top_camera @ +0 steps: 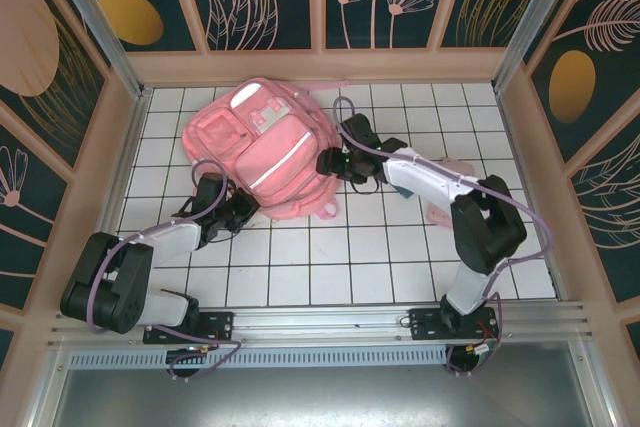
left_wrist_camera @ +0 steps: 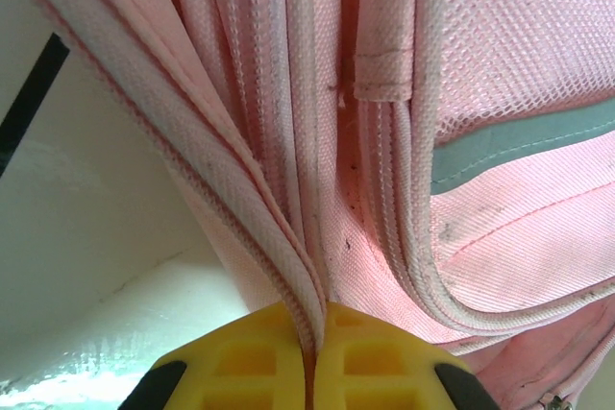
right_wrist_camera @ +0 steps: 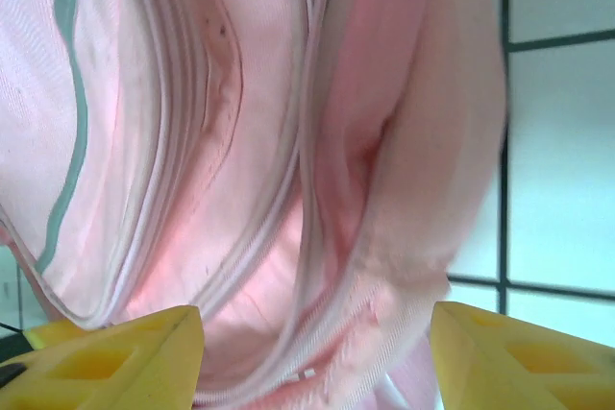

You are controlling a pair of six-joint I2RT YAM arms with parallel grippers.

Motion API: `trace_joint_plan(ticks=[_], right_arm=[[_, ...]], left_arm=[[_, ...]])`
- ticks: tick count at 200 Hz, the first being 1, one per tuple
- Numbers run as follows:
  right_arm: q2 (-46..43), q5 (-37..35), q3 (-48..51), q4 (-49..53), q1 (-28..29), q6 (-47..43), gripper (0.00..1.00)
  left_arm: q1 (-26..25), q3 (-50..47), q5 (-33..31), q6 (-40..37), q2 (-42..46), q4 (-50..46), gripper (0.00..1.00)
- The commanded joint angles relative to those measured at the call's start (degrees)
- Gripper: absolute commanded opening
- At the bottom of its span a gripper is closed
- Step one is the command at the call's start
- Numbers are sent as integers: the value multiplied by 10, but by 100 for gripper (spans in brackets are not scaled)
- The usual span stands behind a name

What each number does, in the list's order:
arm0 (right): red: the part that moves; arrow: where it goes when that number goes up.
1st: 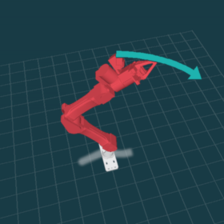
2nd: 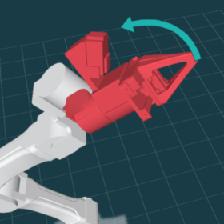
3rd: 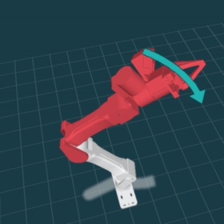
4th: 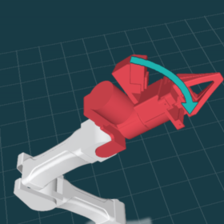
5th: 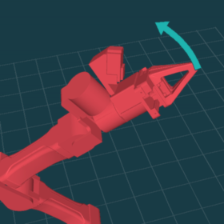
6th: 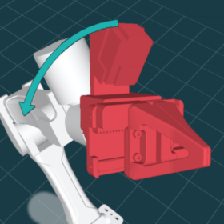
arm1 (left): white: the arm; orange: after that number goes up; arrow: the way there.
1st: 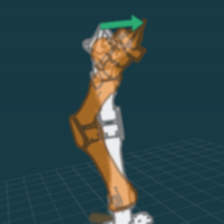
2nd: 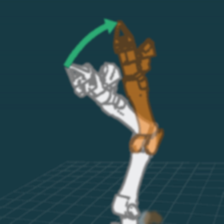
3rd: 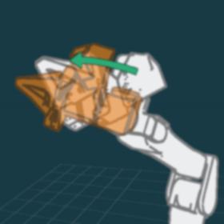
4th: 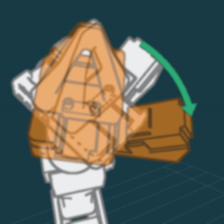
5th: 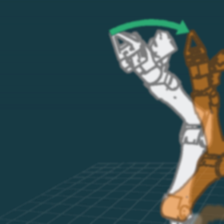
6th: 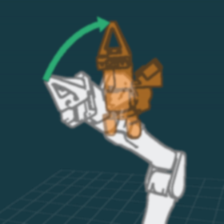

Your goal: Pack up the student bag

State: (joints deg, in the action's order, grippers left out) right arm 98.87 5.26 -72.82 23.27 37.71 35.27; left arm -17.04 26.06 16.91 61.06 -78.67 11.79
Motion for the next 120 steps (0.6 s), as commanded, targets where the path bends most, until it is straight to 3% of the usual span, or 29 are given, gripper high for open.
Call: trace_joint_plan(ticks=[1,45,120], right_arm=[[-11,-85,-27,113,54,-44,60],[63,-111,-115,168,172,-76,55],[151,-134,-191,200,199,-46,41]], left_arm=[[-9,19,34,-11,12,30,0],[-9,19,30,-9,14,31,0],[-9,11,29,-9,18,34,0]])
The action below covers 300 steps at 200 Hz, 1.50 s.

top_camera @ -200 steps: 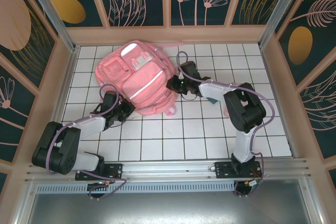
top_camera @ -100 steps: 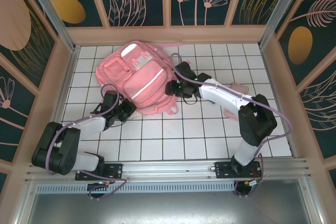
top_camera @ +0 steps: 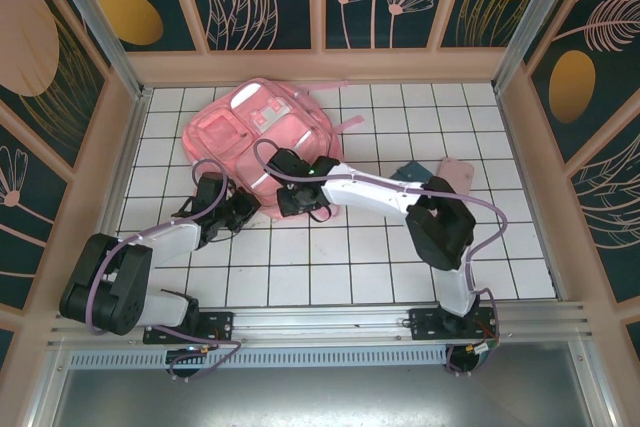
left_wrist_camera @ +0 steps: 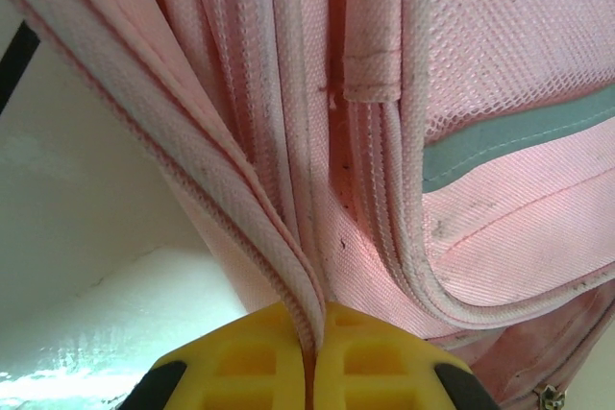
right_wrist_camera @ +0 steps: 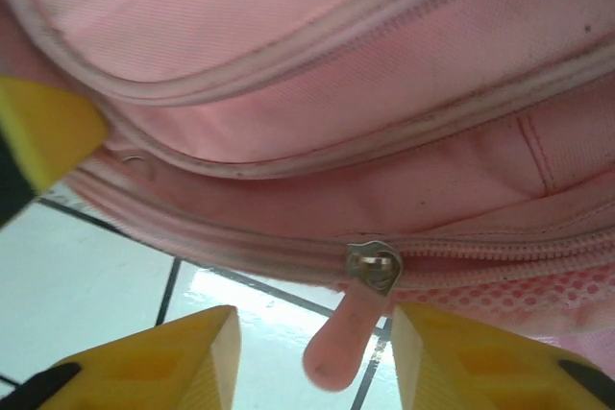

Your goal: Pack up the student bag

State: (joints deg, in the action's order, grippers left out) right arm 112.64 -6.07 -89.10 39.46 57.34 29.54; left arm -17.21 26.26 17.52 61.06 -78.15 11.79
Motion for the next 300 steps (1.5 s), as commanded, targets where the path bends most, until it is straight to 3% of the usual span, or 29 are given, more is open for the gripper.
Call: trace_joint_plan(ticks=[1,37,92,159,193,217,259,300], right_arm=[[14,-22,-30,39,2,12,41],[41,-47,-62,73,2,29,32],[31,-102,-52,117,-2,55,3],[-42,-166,54,97,-79,12,0],[-53,-189,52,67,-132,-23,0],[-59,-187,33,73,-125,-47,0],[-144,-52,90,60,-59,-105,0],[-204,99,152,9,-2,-92,0]], left_arm=[[-7,9,22,-9,13,34,0],[-6,9,24,-7,11,38,0],[-7,0,1,-4,18,25,0],[-2,-15,-51,-3,35,-9,0],[1,-18,-49,-8,39,-8,0],[0,-7,-29,-20,39,0,0],[1,29,-38,-53,29,-19,0],[1,74,-49,-75,0,-28,0]])
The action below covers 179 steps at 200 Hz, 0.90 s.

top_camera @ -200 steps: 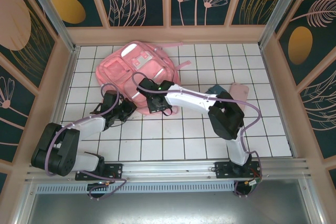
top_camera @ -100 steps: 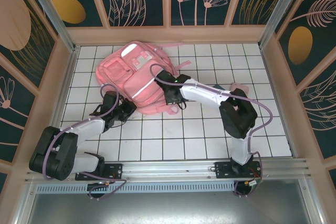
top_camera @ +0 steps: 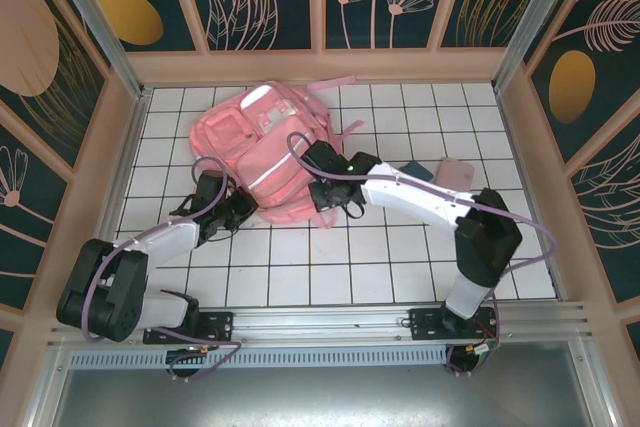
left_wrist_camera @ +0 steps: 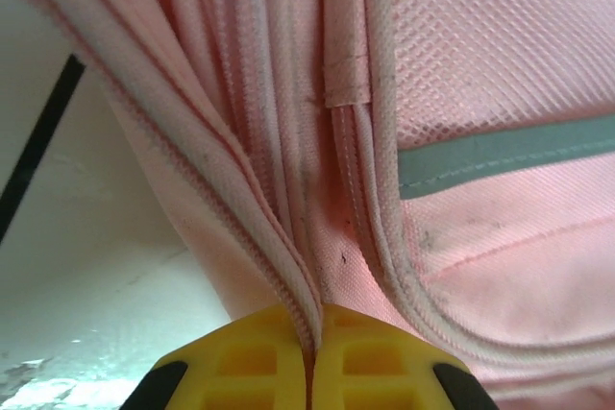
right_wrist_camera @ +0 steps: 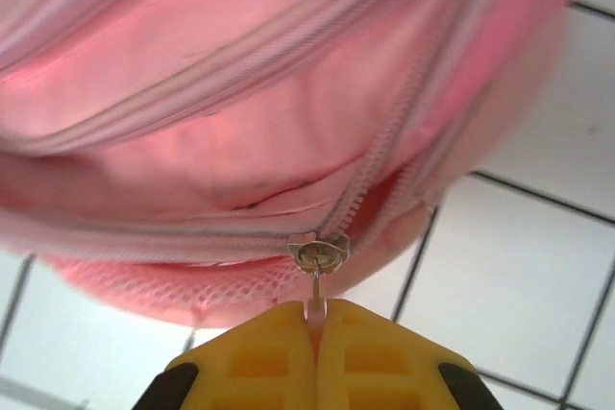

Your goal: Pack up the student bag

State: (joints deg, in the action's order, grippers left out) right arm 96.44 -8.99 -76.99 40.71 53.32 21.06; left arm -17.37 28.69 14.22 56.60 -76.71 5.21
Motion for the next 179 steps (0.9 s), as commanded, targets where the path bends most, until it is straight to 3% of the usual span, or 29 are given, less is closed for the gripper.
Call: trace_joint_plan(ticks=[1,32,86,106,152,179], right_arm=[[-43,131,32,-6,39,-7,0],[-38,195,47,-83,53,1,0],[58,172,-16,-164,60,59,0],[95,161,-50,-186,50,63,0],[166,174,-158,-182,33,40,0],[170,208,-173,-177,31,21,0]], left_arm=[[2,51,-16,-30,-16,38,0],[2,93,-33,-56,-55,31,2],[38,92,-74,-76,-13,-48,46],[38,80,-82,-62,22,-88,54],[39,32,-96,-12,87,-103,60],[39,22,-62,13,98,-75,61]])
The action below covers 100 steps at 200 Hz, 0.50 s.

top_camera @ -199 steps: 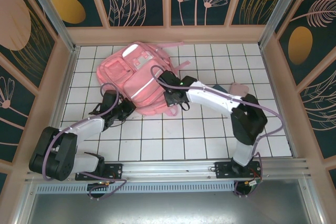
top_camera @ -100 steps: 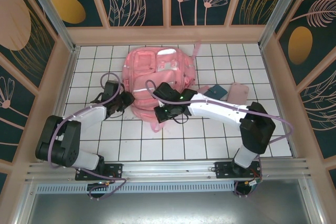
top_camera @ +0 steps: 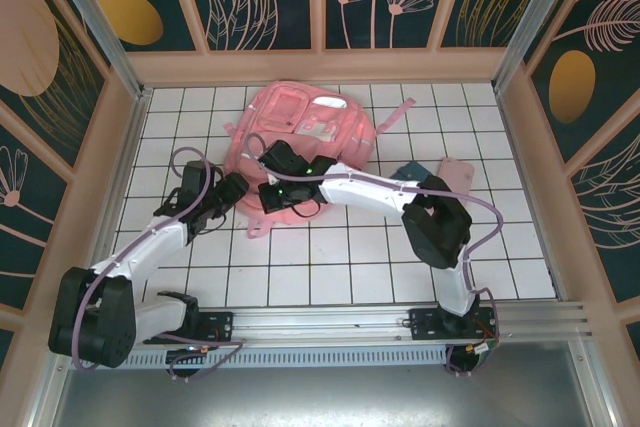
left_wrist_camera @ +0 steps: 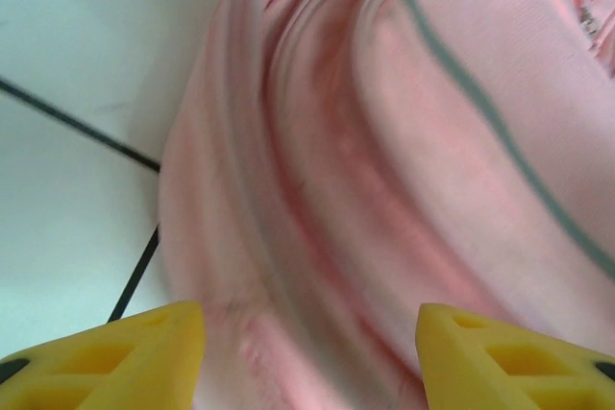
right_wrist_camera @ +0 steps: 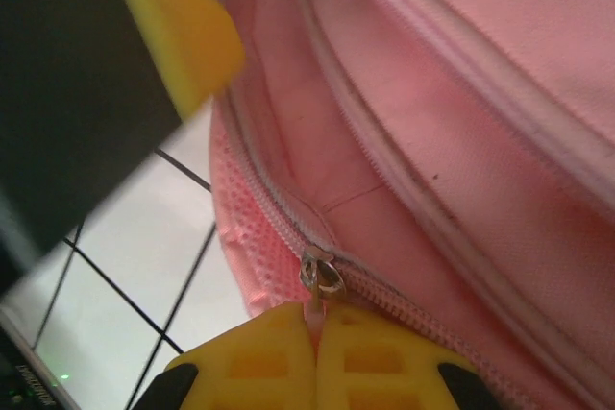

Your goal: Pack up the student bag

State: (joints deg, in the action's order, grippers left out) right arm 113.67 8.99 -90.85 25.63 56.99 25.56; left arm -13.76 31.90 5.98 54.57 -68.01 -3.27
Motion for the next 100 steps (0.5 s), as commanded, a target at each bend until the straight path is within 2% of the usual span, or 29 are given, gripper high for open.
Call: trace_joint_plan(ticks=[1,19,44,100], right_arm=[[-2,31,-34,-26,-5,-24,0],[-8,58,-24,-27,-4,-34,0],[-21,88,-4,-31,2,-42,0],[-23,81,7,-8,15,-51,0]], left_arm=[[2,-10,23,34,11,11,61],[2,-9,59,51,2,41,60],[3,-15,78,72,-11,87,50],[3,-27,93,85,-34,113,38]])
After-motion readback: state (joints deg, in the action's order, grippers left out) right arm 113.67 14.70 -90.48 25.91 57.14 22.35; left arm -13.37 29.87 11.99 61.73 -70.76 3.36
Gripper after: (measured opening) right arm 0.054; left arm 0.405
